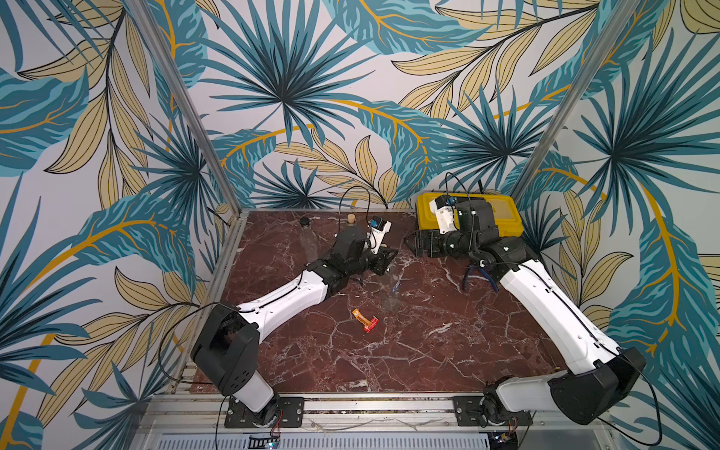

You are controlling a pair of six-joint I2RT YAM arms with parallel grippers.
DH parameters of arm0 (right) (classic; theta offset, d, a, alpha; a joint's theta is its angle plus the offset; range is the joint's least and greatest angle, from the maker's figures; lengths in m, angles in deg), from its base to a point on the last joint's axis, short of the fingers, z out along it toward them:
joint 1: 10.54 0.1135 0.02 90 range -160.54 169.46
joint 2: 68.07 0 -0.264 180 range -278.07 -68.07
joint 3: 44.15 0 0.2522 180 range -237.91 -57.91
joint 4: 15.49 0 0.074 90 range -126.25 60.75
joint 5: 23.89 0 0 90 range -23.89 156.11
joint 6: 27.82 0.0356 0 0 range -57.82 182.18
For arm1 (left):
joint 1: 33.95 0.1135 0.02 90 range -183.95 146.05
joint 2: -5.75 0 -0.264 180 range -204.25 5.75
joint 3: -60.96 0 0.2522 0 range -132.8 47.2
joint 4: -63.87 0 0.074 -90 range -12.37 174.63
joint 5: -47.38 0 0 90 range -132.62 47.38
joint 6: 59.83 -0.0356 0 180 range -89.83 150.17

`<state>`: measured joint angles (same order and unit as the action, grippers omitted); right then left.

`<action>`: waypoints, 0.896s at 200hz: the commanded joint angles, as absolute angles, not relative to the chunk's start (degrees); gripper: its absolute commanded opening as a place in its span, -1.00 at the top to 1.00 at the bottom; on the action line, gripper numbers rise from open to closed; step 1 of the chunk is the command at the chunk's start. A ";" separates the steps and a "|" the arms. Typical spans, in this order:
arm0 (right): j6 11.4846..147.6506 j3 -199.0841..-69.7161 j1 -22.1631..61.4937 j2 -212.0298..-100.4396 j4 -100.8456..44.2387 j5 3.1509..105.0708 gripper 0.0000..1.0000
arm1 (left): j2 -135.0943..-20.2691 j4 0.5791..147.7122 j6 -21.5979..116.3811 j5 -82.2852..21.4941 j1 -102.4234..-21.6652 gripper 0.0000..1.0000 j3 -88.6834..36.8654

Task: Remove the label from the bottle
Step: Hold the bottle at the center of the board, then tear open the label from the bottle.

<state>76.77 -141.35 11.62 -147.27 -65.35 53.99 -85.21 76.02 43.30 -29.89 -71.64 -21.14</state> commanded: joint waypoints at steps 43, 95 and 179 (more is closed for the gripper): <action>74.74 -134.17 12.80 -144.72 -69.44 51.85 -0.60 | -84.19 85.36 52.83 -37.64 -70.90 1.00 -27.10; 71.51 -124.89 17.79 -142.47 -62.58 53.45 -0.01 | -86.33 91.46 58.80 -37.32 -69.21 1.00 -30.88; 66.52 -120.16 23.03 -145.14 -54.40 54.83 0.06 | -88.53 98.30 61.99 -36.15 -67.19 1.00 -33.88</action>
<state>69.14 -121.41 21.89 -143.68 -57.90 53.44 -88.03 96.89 60.69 -37.00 -67.66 -31.87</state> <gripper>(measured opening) 0.477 0.299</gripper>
